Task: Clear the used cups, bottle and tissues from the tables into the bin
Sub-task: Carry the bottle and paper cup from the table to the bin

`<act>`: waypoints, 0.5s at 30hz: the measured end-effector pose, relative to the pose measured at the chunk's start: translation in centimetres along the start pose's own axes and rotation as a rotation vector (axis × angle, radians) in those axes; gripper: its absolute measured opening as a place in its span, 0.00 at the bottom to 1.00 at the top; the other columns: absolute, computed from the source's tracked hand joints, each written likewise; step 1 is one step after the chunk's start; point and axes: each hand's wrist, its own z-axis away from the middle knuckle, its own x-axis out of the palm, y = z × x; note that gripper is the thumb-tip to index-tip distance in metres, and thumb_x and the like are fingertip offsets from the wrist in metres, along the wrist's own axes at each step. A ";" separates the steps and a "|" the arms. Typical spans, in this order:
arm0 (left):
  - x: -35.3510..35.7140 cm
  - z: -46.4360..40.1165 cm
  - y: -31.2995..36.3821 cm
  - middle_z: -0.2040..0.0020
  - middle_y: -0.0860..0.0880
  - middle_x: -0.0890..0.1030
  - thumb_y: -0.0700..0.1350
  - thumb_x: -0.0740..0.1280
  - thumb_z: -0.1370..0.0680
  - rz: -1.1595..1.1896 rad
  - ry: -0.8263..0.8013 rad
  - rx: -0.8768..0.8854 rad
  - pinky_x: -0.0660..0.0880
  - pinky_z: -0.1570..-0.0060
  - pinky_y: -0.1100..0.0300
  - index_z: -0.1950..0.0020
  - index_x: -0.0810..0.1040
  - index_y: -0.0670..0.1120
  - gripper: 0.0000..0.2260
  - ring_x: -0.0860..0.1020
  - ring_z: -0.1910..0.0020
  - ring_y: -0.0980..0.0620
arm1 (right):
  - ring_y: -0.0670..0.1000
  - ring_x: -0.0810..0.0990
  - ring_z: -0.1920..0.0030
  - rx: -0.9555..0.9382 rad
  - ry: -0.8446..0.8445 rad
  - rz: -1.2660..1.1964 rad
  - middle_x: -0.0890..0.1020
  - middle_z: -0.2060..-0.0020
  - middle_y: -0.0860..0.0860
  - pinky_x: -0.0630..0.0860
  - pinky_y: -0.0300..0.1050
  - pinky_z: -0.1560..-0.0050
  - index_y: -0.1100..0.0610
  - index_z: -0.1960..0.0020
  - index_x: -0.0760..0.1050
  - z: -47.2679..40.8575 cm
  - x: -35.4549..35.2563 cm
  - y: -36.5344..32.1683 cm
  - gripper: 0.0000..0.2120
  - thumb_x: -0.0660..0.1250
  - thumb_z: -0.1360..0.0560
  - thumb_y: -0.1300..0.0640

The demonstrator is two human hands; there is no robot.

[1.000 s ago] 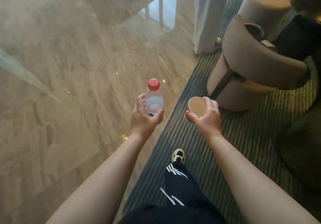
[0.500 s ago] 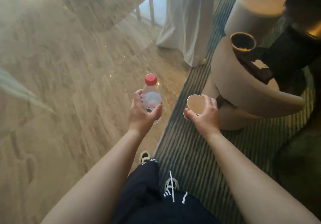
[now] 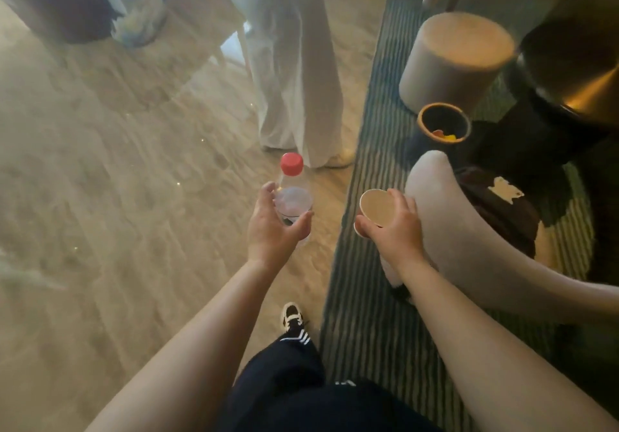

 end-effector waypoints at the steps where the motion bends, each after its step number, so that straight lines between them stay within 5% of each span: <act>1: -0.1 -2.5 0.2 0.41 0.52 0.76 0.56 0.75 0.33 0.017 -0.017 0.010 0.73 0.48 0.57 0.33 0.63 0.52 0.34 0.75 0.45 0.55 | 0.54 0.70 0.38 0.003 0.019 0.000 0.67 0.34 0.54 0.72 0.51 0.39 0.56 0.29 0.61 -2.0 0.2 -0.9 0.35 0.73 0.30 0.49; 8: 2.3 -16.1 2.8 0.47 0.62 0.74 0.60 0.73 0.36 0.053 -0.108 0.072 0.68 0.56 0.67 0.39 0.63 0.64 0.29 0.74 0.50 0.63 | 0.54 0.71 0.37 0.092 0.144 -0.016 0.67 0.34 0.53 0.73 0.52 0.39 0.55 0.29 0.61 -13.0 1.6 -3.6 0.36 0.74 0.31 0.48; 15: 8.7 -25.3 4.8 0.50 0.63 0.74 0.56 0.75 0.35 0.027 -0.225 0.118 0.67 0.61 0.71 0.40 0.63 0.60 0.29 0.74 0.52 0.65 | 0.53 0.73 0.41 0.163 0.268 0.014 0.69 0.36 0.53 0.77 0.51 0.45 0.54 0.31 0.62 -22.2 1.1 -1.3 0.36 0.73 0.32 0.45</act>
